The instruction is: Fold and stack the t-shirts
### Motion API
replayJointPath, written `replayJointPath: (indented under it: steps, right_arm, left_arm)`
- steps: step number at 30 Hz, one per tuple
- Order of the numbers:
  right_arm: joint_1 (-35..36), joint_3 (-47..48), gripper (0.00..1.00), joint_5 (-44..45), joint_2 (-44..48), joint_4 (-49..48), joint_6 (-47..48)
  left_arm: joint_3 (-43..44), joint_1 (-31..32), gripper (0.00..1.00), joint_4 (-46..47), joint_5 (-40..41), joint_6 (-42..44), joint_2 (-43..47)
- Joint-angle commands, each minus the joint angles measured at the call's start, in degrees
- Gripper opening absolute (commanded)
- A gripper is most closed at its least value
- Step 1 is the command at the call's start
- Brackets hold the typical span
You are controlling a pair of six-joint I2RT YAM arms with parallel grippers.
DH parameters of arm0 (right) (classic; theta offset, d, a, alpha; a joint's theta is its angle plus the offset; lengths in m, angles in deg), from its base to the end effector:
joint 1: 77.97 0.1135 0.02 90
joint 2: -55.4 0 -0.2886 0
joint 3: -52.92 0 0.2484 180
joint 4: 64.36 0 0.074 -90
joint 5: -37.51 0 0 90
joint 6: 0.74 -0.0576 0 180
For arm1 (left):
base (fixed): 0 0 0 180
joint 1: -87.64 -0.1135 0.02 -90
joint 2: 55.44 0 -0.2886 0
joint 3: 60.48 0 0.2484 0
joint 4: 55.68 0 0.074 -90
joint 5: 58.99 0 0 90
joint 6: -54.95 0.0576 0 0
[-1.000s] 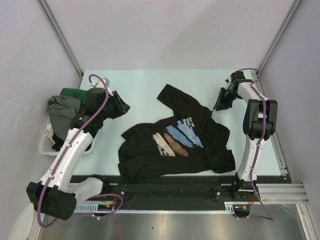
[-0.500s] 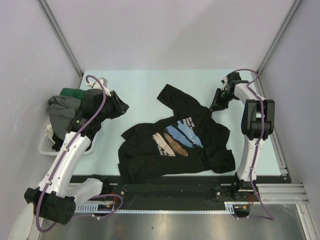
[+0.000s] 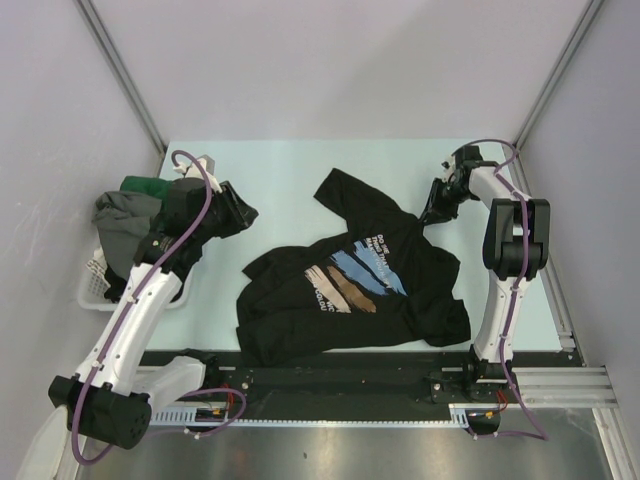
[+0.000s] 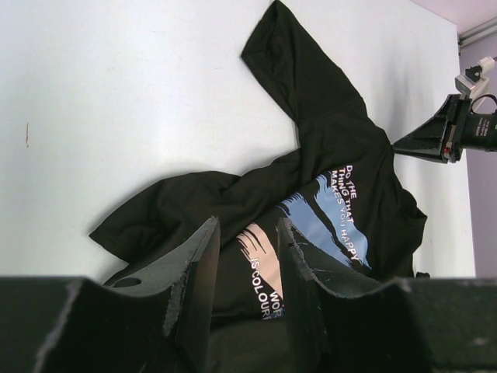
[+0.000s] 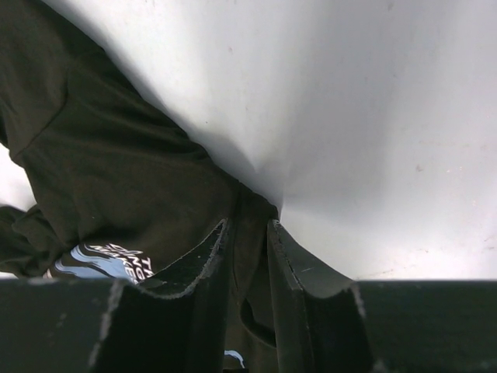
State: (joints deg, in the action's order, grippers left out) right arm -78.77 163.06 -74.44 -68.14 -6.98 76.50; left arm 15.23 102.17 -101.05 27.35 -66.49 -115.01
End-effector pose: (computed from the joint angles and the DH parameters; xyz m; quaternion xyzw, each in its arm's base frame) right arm 0.4633 0.0151 0.1762 0.0827 0.9649 0.2038 0.1434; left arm 0.2190 -0.0606 0.3672 -0.1108 0.8552 -0.2228 0.4547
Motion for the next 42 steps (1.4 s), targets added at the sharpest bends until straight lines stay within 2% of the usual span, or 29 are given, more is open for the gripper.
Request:
replayJointPath:
  steps: [1,21,23,26,29,33,42]
  right_arm:
    - [0.18,-1.24,0.30,0.68,3.05,0.55,1.68]
    - [0.62,-2.38,0.27,-0.54,-0.29,-2.26,0.80]
    - [2.29,-2.03,0.27,-0.81,-0.73,-2.35,0.63]
    - [2.73,-1.68,0.25,-0.90,-1.26,-2.97,0.54]
    - [2.91,-1.15,0.18,-1.51,-2.31,-2.97,0.54]
    - [3.17,-0.54,0.00,-1.69,-3.02,-2.62,0.89]
    - [3.17,4.63,0.00,3.05,-3.80,-1.48,2.73]
  left_arm:
    - [0.58,0.33,0.41,1.69,-0.73,0.50,0.51]
    - [1.37,0.42,0.42,0.99,-0.47,0.94,0.42]
    - [1.28,0.42,0.42,0.90,-0.29,0.94,0.68]
    - [1.11,0.33,0.42,0.90,-0.03,0.94,0.77]
    - [1.02,0.42,0.42,0.99,-0.03,0.86,0.86]
    - [1.11,0.42,0.42,0.81,0.41,0.94,1.04]
    - [0.93,0.42,0.41,1.08,0.23,0.86,0.86]
